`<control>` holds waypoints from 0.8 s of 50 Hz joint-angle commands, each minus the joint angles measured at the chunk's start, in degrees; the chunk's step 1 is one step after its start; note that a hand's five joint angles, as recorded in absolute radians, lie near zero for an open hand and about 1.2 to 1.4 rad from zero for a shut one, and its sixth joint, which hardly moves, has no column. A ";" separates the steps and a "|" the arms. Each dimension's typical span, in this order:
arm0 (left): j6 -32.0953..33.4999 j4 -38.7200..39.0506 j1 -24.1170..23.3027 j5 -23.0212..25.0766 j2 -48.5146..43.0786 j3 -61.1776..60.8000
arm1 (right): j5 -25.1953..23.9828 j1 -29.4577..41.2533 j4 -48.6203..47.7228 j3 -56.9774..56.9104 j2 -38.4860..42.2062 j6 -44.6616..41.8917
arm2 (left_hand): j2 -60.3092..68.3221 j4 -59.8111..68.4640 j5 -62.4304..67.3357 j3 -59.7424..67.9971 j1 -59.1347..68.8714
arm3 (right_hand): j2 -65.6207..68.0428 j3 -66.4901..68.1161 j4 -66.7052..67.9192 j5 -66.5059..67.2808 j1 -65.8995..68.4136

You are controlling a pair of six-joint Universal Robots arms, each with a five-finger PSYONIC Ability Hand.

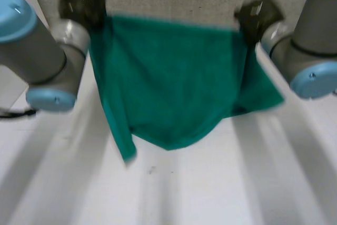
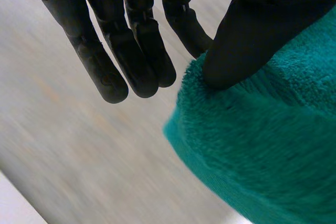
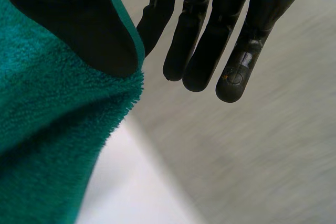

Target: Fold the towel.

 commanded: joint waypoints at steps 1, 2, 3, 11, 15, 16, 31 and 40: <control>-1.06 25.57 -1.47 -3.54 12.56 0.62 | 1.10 -0.06 -23.64 1.23 -13.71 6.70 | 11.52 11.48 14.46 11.65 15.67 | 12.60 12.52 11.87 13.49 23.95; -1.15 26.45 -1.56 -3.63 13.35 -0.69 | 0.66 0.03 -24.36 4.05 -17.05 6.70 | 11.52 11.48 14.46 11.65 15.67 | 12.60 12.52 11.87 13.49 23.95; -1.24 26.81 -1.73 -3.54 14.14 -2.01 | 0.22 -0.23 -24.10 5.29 -18.30 6.70 | 11.52 11.48 14.46 11.65 15.67 | 12.60 12.52 11.87 13.49 23.95; -1.85 22.43 -1.21 -3.45 20.20 -20.09 | -6.10 -0.67 -10.33 18.12 -23.94 6.44 | 11.52 11.48 14.46 11.65 15.67 | 12.60 12.52 11.87 13.49 23.95; -3.34 21.89 0.19 -3.28 22.58 -30.02 | -7.78 -0.23 -1.53 24.71 -23.94 4.68 | 11.52 11.48 14.46 11.65 15.67 | 12.60 12.52 11.87 13.49 23.95; -3.70 21.89 0.64 -3.10 22.85 -32.06 | -7.87 -0.06 -0.21 26.21 -23.85 4.41 | 11.52 11.48 14.46 11.65 15.67 | 12.60 12.52 11.87 13.49 23.95; -6.95 21.89 2.49 -0.11 19.07 -49.05 | -7.43 1.44 -7.84 44.77 -17.35 7.13 | 11.52 11.48 14.46 11.65 15.67 | 0.62 0.54 -0.10 1.51 11.97; -6.95 21.63 3.45 -0.55 19.07 -49.57 | -7.96 -0.14 -10.91 47.05 -19.36 19.08 | 11.52 11.48 14.46 11.65 15.67 | -31.06 -31.14 -31.79 -30.17 -19.72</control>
